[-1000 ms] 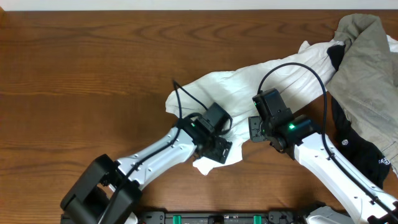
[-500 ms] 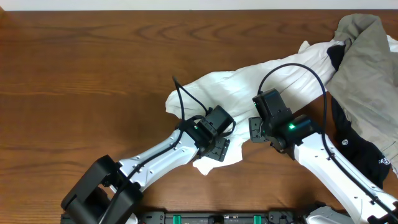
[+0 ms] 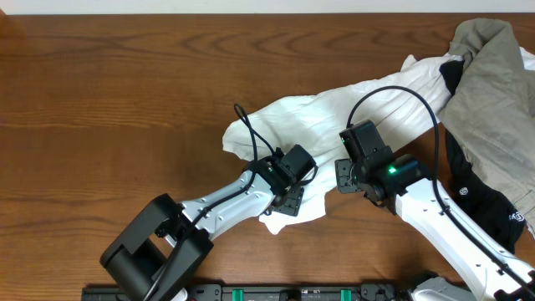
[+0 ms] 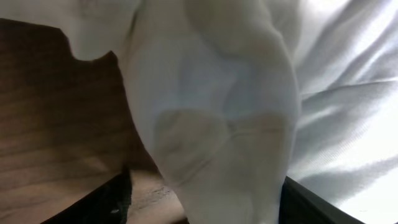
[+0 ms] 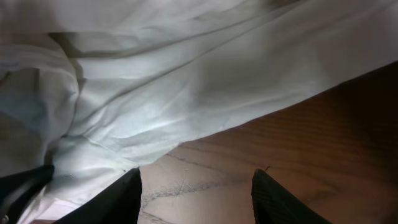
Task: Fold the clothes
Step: 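Reach the left gripper to the shirt's left end and grasp it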
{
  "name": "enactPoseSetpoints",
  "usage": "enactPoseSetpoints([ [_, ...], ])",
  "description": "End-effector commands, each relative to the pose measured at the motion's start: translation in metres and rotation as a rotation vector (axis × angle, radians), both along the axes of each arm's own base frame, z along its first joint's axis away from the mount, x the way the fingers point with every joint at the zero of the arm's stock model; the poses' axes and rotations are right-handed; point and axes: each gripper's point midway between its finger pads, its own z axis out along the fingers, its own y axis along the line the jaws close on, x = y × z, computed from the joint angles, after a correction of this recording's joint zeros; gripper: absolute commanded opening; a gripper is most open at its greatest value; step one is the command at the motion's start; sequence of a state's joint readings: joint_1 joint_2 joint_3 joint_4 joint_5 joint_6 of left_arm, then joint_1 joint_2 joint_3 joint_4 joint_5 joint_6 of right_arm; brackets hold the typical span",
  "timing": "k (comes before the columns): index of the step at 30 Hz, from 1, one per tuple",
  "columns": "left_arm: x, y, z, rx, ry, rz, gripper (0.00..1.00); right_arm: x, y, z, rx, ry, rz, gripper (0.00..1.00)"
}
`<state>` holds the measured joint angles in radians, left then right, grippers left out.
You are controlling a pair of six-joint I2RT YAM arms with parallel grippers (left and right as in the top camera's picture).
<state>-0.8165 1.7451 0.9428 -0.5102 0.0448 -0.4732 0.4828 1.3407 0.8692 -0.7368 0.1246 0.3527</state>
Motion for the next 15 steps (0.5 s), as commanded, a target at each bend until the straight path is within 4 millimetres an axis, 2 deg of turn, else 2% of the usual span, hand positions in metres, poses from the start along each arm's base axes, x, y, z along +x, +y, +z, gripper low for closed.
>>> enactPoseSetpoints([
  [1,-0.005,0.008,-0.011,0.034,0.025,0.025,0.7,0.003,-0.001,0.005,0.006,-0.014,-0.02,0.55],
  [5,-0.002,0.005,0.001,0.007,0.0,0.025,0.69,0.003,-0.001,0.005,0.006,-0.014,-0.02,0.55],
  [9,0.004,-0.001,0.028,-0.055,-0.057,0.025,0.69,0.003,-0.001,0.005,0.006,-0.015,-0.02,0.55],
  [12,0.009,-0.006,0.046,-0.105,-0.103,0.026,0.64,0.004,-0.001,0.005,0.007,-0.016,-0.02,0.55],
  [15,0.01,-0.008,0.049,-0.116,-0.113,0.026,0.62,0.004,-0.001,0.005,0.007,-0.016,-0.02,0.55],
])
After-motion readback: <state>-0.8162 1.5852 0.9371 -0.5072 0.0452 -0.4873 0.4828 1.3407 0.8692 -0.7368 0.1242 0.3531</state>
